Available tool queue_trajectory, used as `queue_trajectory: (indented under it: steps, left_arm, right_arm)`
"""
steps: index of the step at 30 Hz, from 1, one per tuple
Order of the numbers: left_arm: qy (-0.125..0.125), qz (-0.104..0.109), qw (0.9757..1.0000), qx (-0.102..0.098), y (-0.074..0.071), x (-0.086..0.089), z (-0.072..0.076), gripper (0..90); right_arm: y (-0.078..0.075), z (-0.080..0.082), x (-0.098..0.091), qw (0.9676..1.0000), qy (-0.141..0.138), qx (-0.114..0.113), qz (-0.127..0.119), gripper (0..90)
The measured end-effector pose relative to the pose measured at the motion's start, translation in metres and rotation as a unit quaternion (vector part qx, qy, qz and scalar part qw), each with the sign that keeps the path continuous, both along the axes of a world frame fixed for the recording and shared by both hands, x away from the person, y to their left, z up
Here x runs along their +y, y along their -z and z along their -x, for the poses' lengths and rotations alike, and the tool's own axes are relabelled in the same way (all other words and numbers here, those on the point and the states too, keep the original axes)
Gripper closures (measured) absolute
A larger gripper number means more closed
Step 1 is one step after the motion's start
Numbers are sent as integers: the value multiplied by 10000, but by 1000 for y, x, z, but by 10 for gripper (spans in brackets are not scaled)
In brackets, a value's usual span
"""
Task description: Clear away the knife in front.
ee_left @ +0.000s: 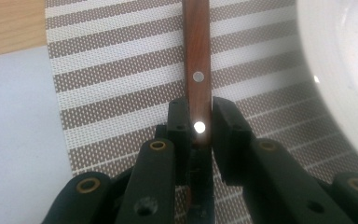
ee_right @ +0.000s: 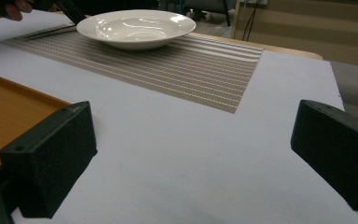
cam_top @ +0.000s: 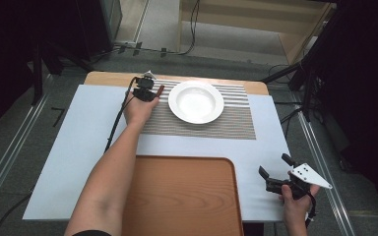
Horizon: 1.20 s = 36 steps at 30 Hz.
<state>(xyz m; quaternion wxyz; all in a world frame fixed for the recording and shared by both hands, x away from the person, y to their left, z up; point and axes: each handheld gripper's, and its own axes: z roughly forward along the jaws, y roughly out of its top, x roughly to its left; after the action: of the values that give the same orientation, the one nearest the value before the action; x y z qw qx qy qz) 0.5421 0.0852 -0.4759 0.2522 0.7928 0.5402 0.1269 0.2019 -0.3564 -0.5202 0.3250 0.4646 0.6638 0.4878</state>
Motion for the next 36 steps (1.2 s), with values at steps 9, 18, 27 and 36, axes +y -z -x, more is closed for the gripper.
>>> queue_trajectory:
  steps: [9, 18, 27, 36]
  left_arm:
    - [253, 112, 9995, -118, -18, 13, 18, 767]
    - [384, 166, 9989, -211, -31, 20, 33, 767]
    - [686, 100, 9971, -320, -43, 19, 53, 766]
    - [750, 208, 9961, -404, -47, 27, 69, 766]
  right_arm:
    - [0, -1, 0, 10000, -4, 9, 15, 0]
    - [0, -1, 0, 10000, 2, 23, 14, 0]
    - [0, -1, 0, 10000, -16, -1, 5, 0]
    - [0, -1, 0, 10000, -15, 6, 8, 0]
